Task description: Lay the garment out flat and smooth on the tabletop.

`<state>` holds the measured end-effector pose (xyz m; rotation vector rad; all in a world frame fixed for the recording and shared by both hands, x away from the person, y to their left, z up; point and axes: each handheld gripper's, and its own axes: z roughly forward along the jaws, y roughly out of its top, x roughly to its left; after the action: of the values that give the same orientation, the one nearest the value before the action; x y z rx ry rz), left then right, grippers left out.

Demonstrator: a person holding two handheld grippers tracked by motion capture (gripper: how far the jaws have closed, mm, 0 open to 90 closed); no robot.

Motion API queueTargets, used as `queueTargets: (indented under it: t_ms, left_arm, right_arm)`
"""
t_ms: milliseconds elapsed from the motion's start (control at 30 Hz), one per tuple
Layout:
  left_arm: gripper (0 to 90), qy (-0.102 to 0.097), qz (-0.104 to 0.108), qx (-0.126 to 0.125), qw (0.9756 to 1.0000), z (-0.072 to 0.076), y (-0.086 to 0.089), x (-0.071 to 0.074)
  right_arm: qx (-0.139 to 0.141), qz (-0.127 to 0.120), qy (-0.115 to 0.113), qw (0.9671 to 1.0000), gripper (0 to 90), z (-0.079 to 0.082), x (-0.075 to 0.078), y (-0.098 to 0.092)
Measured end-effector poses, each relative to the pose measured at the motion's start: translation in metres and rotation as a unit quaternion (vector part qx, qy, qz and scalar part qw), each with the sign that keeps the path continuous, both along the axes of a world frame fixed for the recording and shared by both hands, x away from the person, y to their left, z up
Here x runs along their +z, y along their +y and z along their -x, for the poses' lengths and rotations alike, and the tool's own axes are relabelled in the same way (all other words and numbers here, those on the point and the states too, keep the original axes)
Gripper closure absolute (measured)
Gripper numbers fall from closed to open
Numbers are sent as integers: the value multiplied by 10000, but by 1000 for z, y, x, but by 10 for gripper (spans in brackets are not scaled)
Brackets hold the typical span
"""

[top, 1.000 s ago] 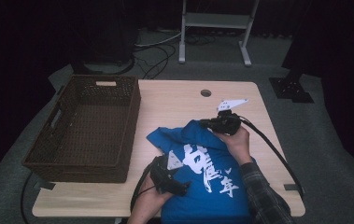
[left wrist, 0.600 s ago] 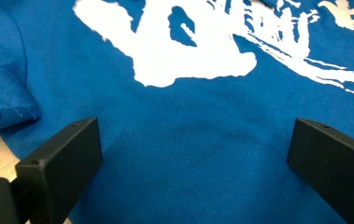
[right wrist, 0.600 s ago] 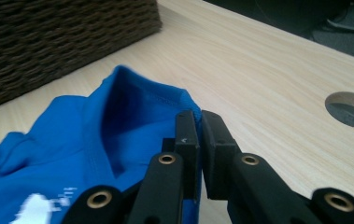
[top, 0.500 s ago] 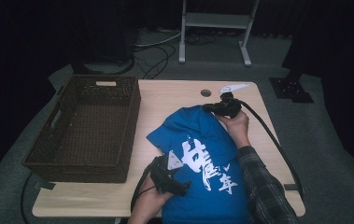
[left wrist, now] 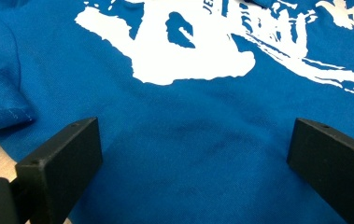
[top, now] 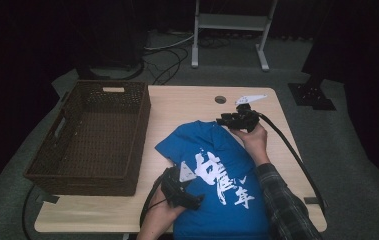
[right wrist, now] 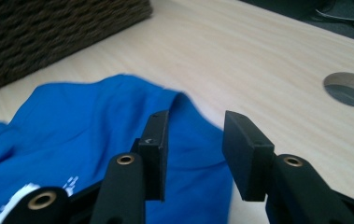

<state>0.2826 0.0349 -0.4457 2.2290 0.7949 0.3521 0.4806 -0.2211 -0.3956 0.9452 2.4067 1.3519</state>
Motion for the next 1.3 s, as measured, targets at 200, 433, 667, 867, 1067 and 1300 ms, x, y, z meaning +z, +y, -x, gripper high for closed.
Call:
queueTargets:
  t_ms: [200, 433, 667, 867, 1067, 1300]
  left_arm:
    - [23, -1, -1, -2, 10000, 0, 0, 0]
    - [23, -2, 8, 2, 10000, 0, 0, 0]
    - [23, -3, 14, 7, 10000, 0, 0, 0]
    - [23, -3, 9, 2, 10000, 0, 0, 0]
    - [24, -3, 7, 2, 10000, 0, 0, 0]
    - [23, -2, 20, 12, 10000, 0, 0, 0]
  right_arm:
    - [147, 228, -65, 9996, 612, 22, -5, 5]
    - [352, 464, -63, 9983, 686, 51, -18, 9]
    - [480, 700, 74, 9964, 699, 57, -37, 19]
    - [344, 800, -31, 9962, 768, 56, -45, 20]
    - [308, 821, -50, 9961, 827, 55, -44, 20]
    - [226, 540, -85, 9982, 828, 55, -33, 12]
